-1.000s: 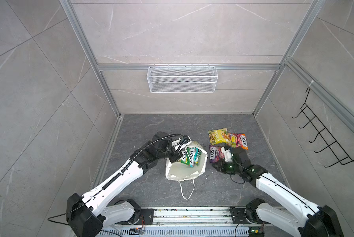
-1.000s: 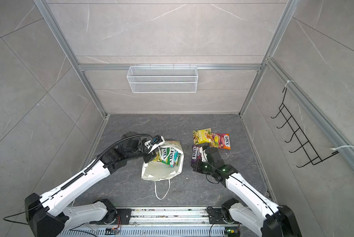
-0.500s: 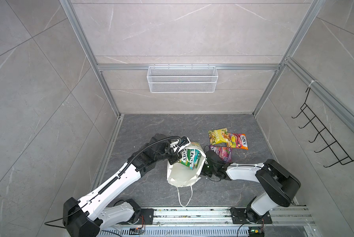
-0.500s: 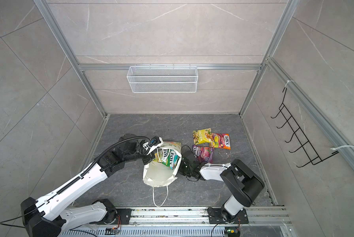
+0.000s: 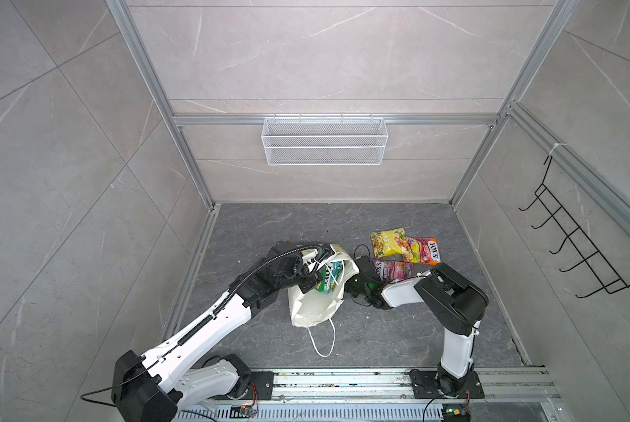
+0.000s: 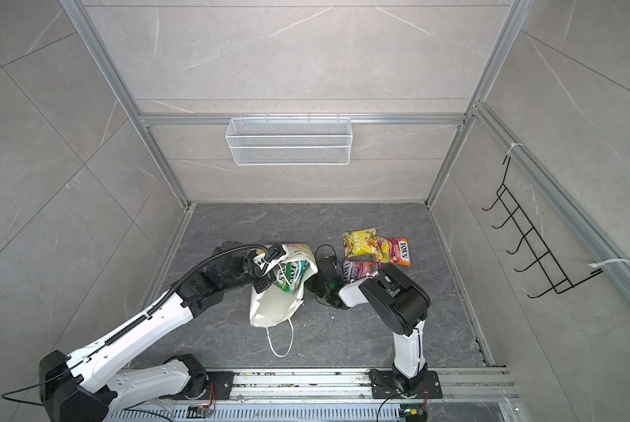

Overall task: Take the snacks out of the paper bag
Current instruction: 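Tilt the paper bag with the left gripper toward the right gripper at its edge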

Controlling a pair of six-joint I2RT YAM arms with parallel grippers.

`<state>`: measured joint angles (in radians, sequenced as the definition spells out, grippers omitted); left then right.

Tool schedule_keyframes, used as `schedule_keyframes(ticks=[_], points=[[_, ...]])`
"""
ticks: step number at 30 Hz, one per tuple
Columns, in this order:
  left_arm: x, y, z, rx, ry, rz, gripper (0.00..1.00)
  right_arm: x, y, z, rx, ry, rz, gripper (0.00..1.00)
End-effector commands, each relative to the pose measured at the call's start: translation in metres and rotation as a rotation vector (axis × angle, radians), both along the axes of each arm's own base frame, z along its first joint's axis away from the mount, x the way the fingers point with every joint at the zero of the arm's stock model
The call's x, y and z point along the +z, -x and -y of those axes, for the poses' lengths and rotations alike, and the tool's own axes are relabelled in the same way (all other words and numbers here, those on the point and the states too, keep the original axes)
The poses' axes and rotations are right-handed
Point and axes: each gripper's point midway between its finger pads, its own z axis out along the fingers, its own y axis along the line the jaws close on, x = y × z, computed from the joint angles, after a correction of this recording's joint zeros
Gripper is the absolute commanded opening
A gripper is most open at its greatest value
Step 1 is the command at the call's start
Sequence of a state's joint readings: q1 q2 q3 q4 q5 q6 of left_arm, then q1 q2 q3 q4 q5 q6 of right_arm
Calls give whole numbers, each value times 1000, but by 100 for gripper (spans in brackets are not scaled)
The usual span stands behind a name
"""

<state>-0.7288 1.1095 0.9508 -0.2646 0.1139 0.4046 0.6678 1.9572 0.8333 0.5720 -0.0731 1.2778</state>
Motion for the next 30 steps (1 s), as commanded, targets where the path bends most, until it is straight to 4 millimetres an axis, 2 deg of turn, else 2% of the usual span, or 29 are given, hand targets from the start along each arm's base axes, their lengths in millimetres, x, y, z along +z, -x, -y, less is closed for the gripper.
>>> schedule_keyframes(ticks=[1,6,9,12,14,16,18,20,21,25,30], points=[[35,-11,6,39,112,113,0,1,-37,7,-39,16,58,0],[26,-29,-1,132,112,156,0,31,-72,9,20,24,146,0],[23,-32,5,130,138,131,0,61,-78,30,21,64,188,0],[21,-27,13,90,146,77,0,98,-64,57,29,144,234,0],[25,-22,13,76,164,69,0,131,-42,69,65,202,281,0],[31,-18,11,73,175,67,0,157,-17,70,129,237,338,0],[37,-13,8,64,176,69,0,171,13,62,219,261,375,0],[41,-9,5,61,180,77,0,169,42,55,300,274,371,0],[43,-8,4,63,184,77,0,161,52,53,317,258,341,0],[46,-6,2,70,193,66,0,106,88,51,329,190,196,0],[45,-2,2,64,223,65,0,56,97,58,240,154,93,0]])
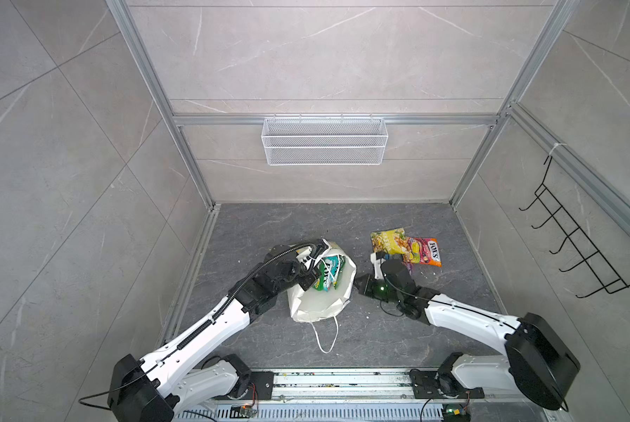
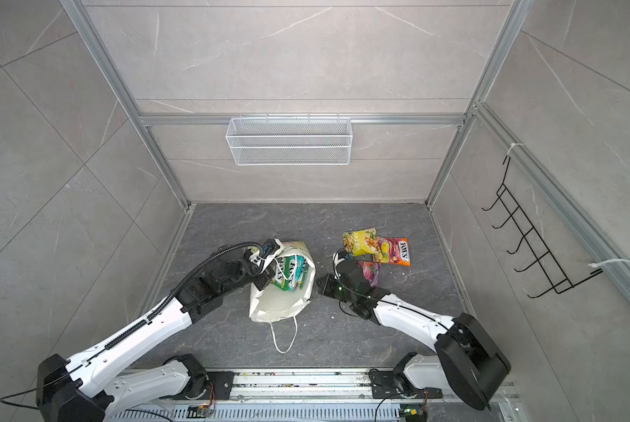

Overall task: Take the snacks out of the paper bag
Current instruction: 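Tilt the paper bag with the left gripper toward the right gripper at its edge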

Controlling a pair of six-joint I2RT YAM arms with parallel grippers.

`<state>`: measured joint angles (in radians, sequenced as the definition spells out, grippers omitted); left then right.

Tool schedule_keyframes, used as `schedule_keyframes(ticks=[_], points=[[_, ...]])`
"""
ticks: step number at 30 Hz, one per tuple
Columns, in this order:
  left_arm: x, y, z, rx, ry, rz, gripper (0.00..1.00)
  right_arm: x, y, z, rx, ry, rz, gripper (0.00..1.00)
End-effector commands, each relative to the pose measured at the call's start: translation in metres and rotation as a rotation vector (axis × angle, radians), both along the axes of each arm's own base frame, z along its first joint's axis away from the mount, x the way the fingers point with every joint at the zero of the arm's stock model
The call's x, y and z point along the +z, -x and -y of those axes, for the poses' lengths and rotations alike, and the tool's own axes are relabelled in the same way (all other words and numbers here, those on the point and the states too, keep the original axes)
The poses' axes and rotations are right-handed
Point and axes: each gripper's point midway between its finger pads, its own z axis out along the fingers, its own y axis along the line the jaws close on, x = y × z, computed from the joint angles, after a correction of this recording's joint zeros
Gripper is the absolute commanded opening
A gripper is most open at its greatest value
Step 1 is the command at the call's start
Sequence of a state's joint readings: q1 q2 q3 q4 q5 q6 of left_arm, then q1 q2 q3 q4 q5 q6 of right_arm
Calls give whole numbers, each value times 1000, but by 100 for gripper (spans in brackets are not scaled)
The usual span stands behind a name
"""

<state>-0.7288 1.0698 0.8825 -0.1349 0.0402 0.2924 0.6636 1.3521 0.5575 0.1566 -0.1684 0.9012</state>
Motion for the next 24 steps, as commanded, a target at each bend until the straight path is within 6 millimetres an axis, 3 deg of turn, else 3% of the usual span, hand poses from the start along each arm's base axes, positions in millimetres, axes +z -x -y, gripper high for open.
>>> schedule_keyframes(ticks=[1,5,15,24], points=[[34,9,8,-50,110,45,0,-10,-5,-4,-68,-59,-33,0],[34,15,5,-56,103,30,0,-26,-10,-13,-82,-69,-61,0],[36,27,5,-105,141,49,0,-43,-36,-84,-71,-214,-147,0],[33,22,5,-81,133,53,0,-69,-66,-89,-270,-355,-184,0]])
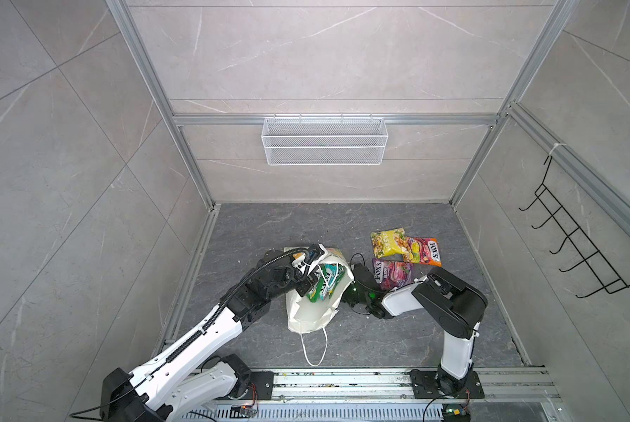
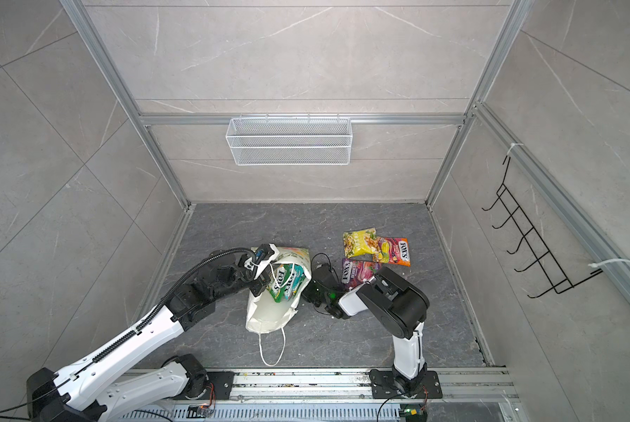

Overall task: Take the snacks out of the paper bag
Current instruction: 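Tilt the paper bag with the left gripper toward the right gripper at its edge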

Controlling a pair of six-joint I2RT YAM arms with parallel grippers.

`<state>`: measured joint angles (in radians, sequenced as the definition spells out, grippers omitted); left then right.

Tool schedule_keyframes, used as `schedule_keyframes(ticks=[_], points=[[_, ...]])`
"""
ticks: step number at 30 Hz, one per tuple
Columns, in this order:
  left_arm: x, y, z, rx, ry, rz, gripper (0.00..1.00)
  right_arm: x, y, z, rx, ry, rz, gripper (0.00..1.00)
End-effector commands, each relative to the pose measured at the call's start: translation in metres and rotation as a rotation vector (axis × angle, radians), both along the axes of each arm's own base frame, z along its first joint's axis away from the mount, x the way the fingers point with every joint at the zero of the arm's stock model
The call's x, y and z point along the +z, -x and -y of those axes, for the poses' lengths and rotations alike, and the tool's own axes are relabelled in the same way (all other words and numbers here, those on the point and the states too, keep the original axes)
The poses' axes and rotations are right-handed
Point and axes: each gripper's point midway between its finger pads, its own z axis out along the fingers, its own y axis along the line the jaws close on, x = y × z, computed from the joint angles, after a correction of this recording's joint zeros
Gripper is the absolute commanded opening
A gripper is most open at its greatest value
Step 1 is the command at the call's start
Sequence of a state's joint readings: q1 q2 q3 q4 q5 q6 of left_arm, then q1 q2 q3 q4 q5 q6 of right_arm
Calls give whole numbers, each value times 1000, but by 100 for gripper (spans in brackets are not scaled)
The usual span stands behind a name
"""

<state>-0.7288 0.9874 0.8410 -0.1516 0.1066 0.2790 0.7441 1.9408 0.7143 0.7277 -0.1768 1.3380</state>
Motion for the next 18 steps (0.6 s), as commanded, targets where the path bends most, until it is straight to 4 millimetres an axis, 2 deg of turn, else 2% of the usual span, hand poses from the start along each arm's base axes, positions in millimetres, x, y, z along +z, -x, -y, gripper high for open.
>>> schedule_keyframes(ticks=[1,6,10,13,16,18], points=[[28,-2,7,-6,91,60,0,-7,-20,-4,-102,-48,-15,0],[19,-32,-6,171,75,70,0,-11,-47,-15,-118,-54,6,0],[11,-59,-25,340,70,63,0,-4,-84,-21,-121,-56,37,0],[-1,-82,-37,401,123,-32,0,23,-117,-20,-109,-63,114,0],[-6,-96,-39,432,170,-70,0,47,-141,-4,-108,-13,168,0],[-3,-100,-34,428,185,-74,0,66,-150,15,-126,11,202,0]])
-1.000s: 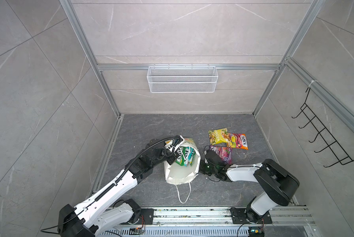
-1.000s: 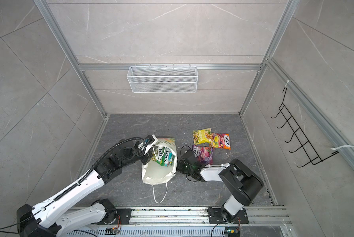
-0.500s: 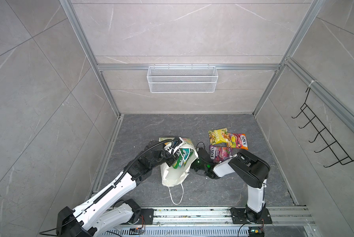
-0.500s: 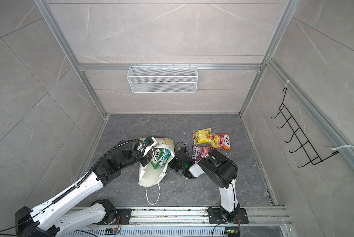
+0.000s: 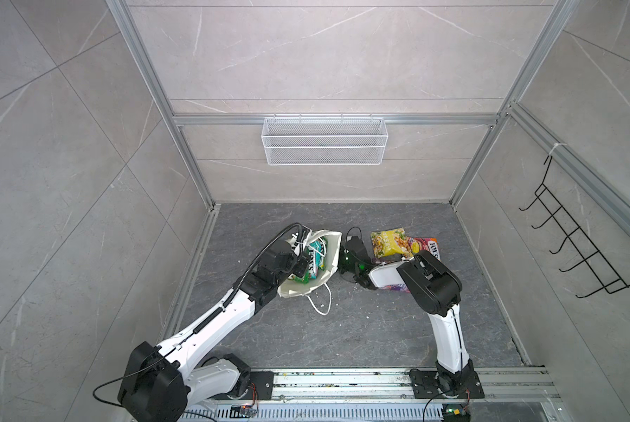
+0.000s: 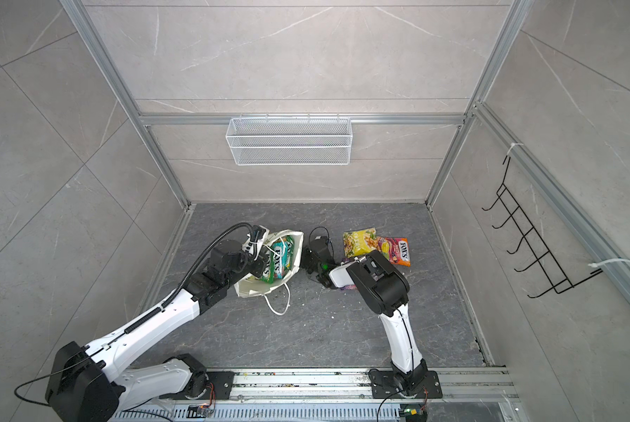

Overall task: Take the snacks out of the paper bag
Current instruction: 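Tilt the paper bag with the left gripper toward the right gripper at its edge, then lower the right gripper into the bag's opening toward the green packs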

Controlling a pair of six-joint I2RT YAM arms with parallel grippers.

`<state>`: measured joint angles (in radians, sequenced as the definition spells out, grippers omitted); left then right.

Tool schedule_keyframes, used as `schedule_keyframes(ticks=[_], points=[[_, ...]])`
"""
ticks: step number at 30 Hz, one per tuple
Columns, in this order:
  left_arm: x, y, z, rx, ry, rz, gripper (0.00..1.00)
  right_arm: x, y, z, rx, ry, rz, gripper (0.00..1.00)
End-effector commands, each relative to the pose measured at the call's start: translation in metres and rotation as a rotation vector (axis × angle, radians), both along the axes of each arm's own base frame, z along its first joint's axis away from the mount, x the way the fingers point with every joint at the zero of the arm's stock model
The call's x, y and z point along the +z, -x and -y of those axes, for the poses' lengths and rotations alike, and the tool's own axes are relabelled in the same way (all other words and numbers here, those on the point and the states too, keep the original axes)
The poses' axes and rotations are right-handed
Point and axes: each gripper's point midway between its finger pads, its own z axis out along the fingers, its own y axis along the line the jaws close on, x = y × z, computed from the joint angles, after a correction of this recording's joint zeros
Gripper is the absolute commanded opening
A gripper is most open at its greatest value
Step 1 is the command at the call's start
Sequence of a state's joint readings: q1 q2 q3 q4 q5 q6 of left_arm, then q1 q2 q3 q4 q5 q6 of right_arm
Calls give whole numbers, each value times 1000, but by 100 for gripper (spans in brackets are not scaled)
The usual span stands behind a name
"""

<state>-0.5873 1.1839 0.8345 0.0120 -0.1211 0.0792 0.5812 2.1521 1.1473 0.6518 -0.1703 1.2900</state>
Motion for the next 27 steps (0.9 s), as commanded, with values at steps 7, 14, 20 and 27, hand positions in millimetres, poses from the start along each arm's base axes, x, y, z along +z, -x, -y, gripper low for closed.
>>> schedule_keyframes(ticks=[7,14,20,27], points=[[57,1,21,-62,173,59,0,98,28,73,52,247,144,0],[56,22,15,-96,149,21,0,174,128,58,261,454,372,0],[52,35,8,-102,145,-5,0,176,192,23,426,498,471,0],[58,41,9,-124,166,11,0,122,205,-16,456,531,412,0]])
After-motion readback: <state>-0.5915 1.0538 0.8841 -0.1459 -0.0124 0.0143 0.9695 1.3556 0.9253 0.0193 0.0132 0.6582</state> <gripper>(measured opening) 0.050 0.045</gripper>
